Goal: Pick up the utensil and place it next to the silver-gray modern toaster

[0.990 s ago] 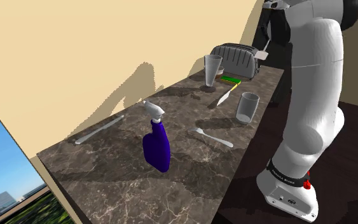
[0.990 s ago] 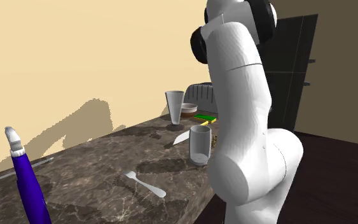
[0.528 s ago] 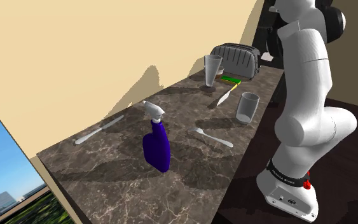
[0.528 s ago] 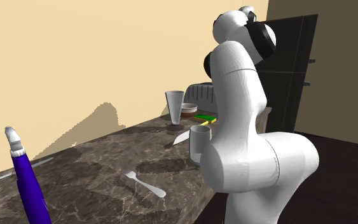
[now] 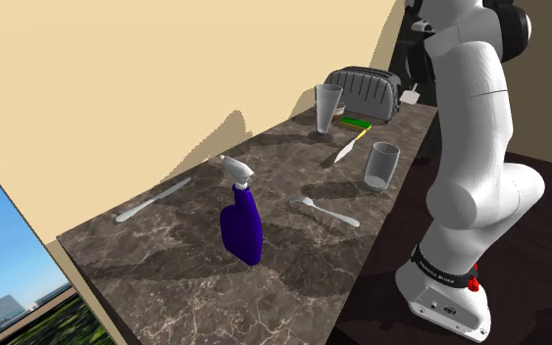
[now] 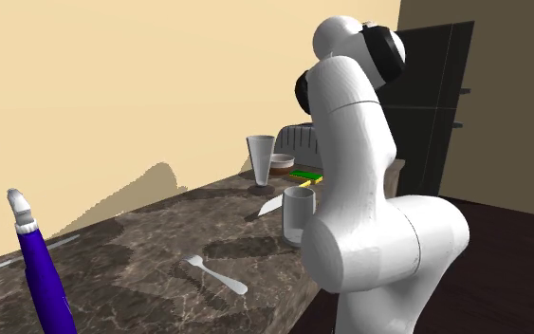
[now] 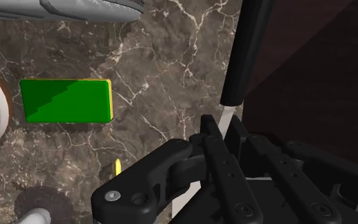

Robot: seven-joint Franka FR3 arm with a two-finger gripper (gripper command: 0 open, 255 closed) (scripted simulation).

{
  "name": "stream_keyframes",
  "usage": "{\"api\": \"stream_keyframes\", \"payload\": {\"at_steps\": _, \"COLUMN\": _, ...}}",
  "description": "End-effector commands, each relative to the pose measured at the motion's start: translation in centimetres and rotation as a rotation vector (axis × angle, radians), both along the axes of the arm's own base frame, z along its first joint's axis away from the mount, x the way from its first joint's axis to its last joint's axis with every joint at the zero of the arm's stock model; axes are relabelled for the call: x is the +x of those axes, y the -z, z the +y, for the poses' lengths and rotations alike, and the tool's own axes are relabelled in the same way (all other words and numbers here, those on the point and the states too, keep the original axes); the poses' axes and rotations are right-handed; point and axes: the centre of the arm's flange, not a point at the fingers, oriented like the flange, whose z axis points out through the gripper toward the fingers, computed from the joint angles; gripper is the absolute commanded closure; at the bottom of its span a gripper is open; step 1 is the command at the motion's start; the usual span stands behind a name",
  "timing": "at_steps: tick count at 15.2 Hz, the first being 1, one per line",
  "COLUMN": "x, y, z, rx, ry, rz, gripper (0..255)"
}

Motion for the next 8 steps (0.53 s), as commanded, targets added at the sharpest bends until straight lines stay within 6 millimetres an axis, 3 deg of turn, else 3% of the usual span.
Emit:
{"api": "stream_keyframes", "payload": {"at_steps": 1, "x": 0.0, "y": 1.2, "z": 0.1, "rx": 0.0, "ry": 0.0, "rz": 0.0, "gripper": 255}}
{"api": "stream_keyframes", "payload": {"at_steps": 8, "x": 0.0, "y": 4.9, "z": 0.1, "rx": 0.0, "ry": 0.0, "rz": 0.0, "gripper": 255}}
